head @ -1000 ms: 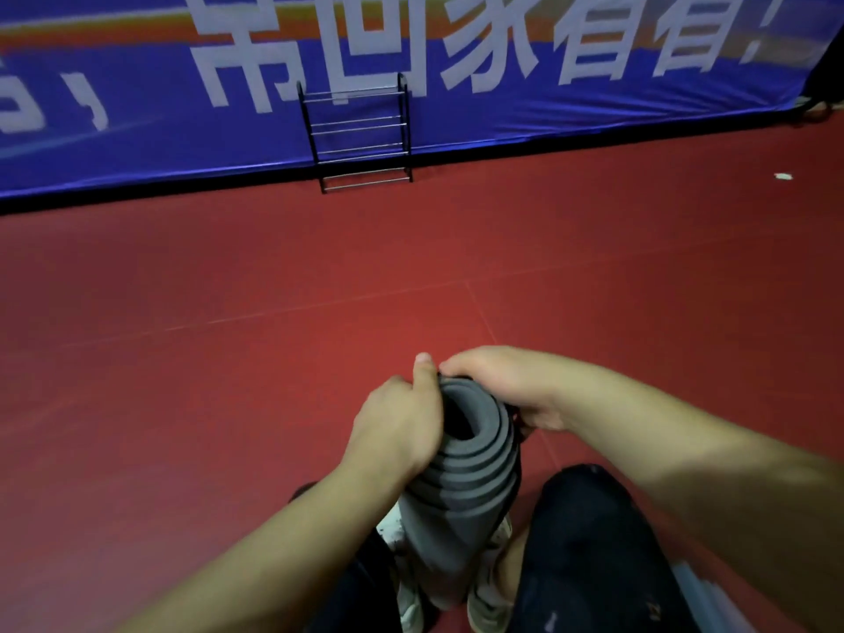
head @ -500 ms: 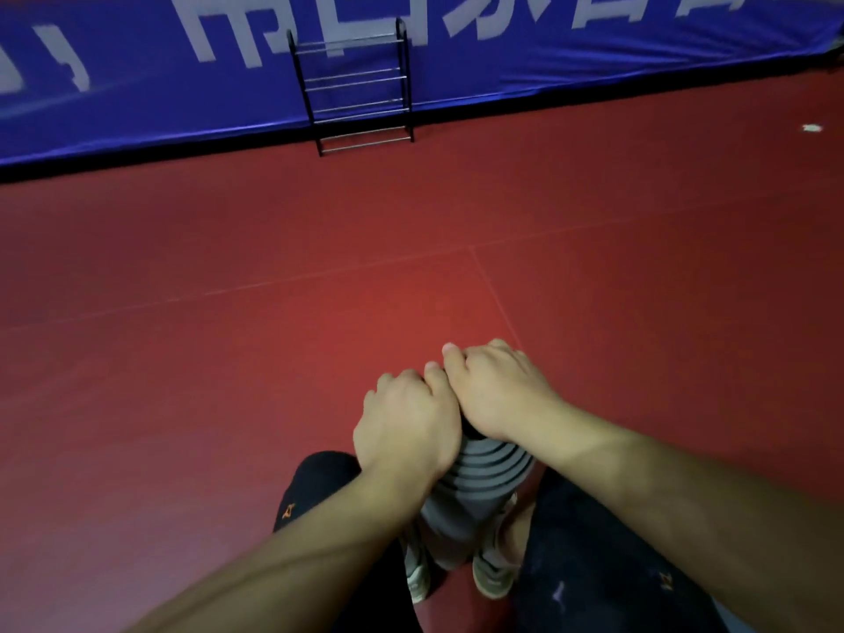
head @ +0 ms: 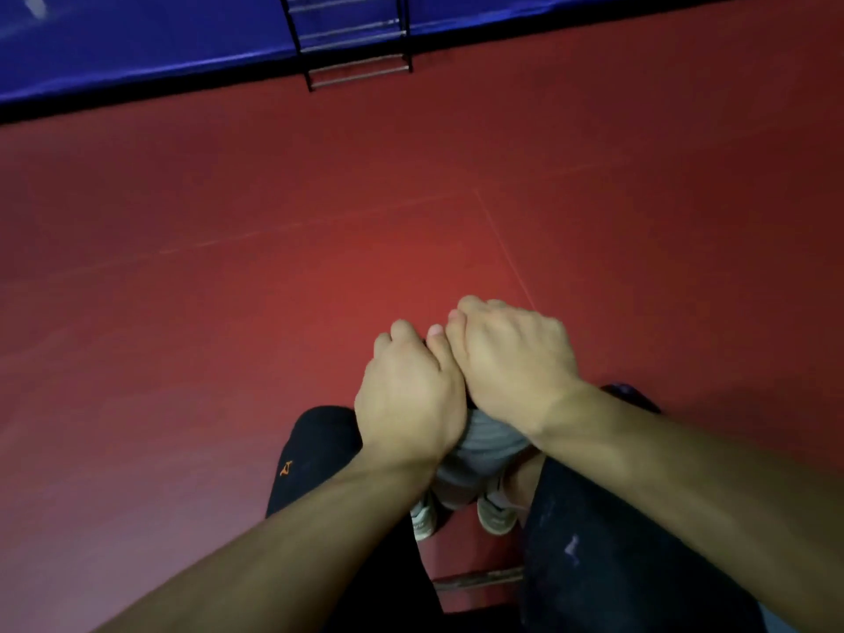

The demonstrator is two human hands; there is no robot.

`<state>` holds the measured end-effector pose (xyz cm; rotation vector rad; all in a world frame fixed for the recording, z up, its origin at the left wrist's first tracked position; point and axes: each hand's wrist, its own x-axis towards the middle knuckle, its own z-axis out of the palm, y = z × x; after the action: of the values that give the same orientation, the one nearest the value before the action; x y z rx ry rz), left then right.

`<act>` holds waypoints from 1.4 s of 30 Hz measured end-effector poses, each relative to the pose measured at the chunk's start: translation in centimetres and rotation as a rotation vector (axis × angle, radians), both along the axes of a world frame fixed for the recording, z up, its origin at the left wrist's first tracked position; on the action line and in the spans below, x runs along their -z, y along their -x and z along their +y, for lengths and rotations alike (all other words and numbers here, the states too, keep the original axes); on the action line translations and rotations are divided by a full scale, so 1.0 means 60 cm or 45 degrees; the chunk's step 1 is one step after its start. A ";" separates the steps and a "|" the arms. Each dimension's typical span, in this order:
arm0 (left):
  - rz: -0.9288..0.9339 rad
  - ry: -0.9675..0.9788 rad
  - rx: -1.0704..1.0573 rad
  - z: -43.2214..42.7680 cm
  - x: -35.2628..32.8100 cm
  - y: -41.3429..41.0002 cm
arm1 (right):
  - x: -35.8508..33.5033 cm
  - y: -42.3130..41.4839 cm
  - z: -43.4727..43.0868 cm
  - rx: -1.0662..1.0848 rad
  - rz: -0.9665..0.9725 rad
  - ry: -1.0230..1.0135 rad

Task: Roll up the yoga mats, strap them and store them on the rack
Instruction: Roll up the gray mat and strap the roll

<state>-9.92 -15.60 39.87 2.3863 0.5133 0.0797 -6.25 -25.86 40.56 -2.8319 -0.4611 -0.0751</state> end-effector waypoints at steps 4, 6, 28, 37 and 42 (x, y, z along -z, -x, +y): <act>0.046 -0.032 0.000 0.012 0.005 -0.001 | 0.025 -0.015 0.022 -0.064 -0.069 0.160; 0.035 0.009 0.004 0.016 -0.002 0.006 | 0.014 -0.010 0.027 -0.052 -0.097 0.130; -0.230 0.337 0.284 0.041 0.034 -0.013 | 0.036 -0.083 0.012 0.014 0.118 -0.049; -0.046 0.791 0.622 0.048 0.161 0.025 | 0.030 -0.143 -0.029 0.248 0.278 -0.245; -0.175 0.745 0.543 0.036 0.181 -0.037 | 0.035 -0.185 -0.061 0.483 0.480 -0.657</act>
<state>-7.70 -13.46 29.00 1.8476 -0.0491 -0.0873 4.85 -29.50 38.48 -2.3081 0.1626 0.2300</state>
